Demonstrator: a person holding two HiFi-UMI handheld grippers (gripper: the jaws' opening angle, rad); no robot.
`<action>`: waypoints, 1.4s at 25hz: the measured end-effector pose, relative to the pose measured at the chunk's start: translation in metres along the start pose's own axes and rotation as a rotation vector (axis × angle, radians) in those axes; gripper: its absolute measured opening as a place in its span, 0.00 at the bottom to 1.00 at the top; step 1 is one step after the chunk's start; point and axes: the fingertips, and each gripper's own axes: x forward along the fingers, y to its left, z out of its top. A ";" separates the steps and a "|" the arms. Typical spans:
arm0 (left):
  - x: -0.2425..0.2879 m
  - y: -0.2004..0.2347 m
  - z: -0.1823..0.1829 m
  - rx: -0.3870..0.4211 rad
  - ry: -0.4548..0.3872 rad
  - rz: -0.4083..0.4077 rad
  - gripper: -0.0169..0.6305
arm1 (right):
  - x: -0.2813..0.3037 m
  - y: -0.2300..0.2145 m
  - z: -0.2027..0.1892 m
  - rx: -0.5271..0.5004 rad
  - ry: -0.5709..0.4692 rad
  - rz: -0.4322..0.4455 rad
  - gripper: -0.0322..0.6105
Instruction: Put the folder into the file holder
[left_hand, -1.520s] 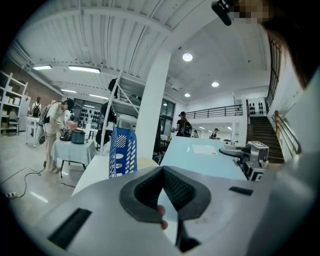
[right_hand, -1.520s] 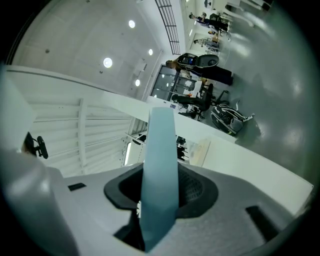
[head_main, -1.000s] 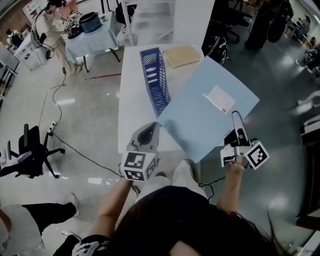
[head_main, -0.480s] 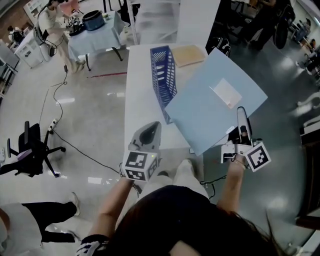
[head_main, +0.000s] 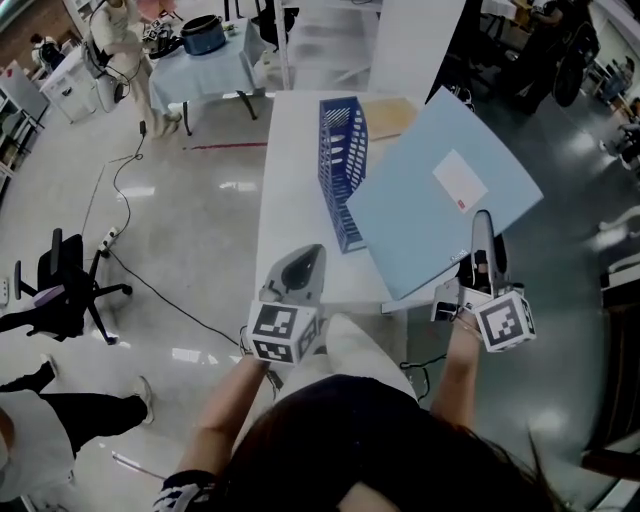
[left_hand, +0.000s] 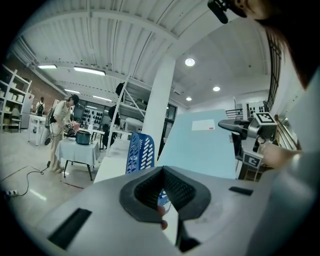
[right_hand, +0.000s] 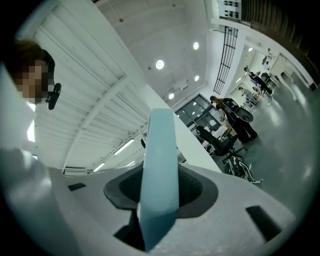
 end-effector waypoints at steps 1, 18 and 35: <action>-0.001 -0.001 -0.001 -0.001 0.009 0.004 0.03 | 0.001 0.003 0.000 -0.012 -0.002 0.003 0.29; 0.024 0.016 0.011 -0.013 -0.014 0.068 0.03 | 0.058 0.034 -0.036 -0.187 0.041 0.054 0.29; 0.034 0.026 0.002 -0.025 0.030 0.162 0.03 | 0.097 0.032 -0.055 -0.219 0.032 0.111 0.29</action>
